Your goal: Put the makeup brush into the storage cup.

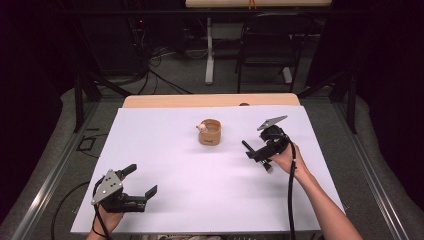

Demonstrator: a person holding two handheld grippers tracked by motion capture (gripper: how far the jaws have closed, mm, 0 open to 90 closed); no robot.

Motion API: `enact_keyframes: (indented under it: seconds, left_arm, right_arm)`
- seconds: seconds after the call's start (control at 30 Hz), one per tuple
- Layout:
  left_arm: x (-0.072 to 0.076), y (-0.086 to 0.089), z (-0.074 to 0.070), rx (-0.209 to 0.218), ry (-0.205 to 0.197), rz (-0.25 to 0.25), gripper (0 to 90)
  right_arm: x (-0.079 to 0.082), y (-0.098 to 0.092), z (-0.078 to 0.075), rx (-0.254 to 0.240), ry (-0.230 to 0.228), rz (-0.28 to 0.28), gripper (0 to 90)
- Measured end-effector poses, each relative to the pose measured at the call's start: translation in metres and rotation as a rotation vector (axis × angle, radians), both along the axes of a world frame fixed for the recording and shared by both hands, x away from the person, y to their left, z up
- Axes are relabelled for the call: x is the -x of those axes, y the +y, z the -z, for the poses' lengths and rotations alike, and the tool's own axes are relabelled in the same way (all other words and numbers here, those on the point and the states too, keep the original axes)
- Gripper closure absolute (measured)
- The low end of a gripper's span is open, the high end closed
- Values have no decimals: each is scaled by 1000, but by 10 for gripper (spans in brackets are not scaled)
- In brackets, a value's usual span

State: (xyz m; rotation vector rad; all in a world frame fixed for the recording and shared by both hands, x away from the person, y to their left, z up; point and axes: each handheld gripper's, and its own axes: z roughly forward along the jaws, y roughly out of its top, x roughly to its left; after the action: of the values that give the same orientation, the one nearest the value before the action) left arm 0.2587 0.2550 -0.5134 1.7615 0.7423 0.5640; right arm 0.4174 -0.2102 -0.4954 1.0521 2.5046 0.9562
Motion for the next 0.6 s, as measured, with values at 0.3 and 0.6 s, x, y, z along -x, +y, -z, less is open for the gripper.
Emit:
enact_keyframes:
  seconds: [0.3, 0.6]
  left_arm:
    - [0, 0, 0, -2, 2, -3, 3]
    - [0, 0, 0, -5, 4, 0, 3]
  right_arm:
    - [-7, 6, -4, 59, 57, 11, 54]
    - [-9, 11, -2, 124, 129, 38, 224]
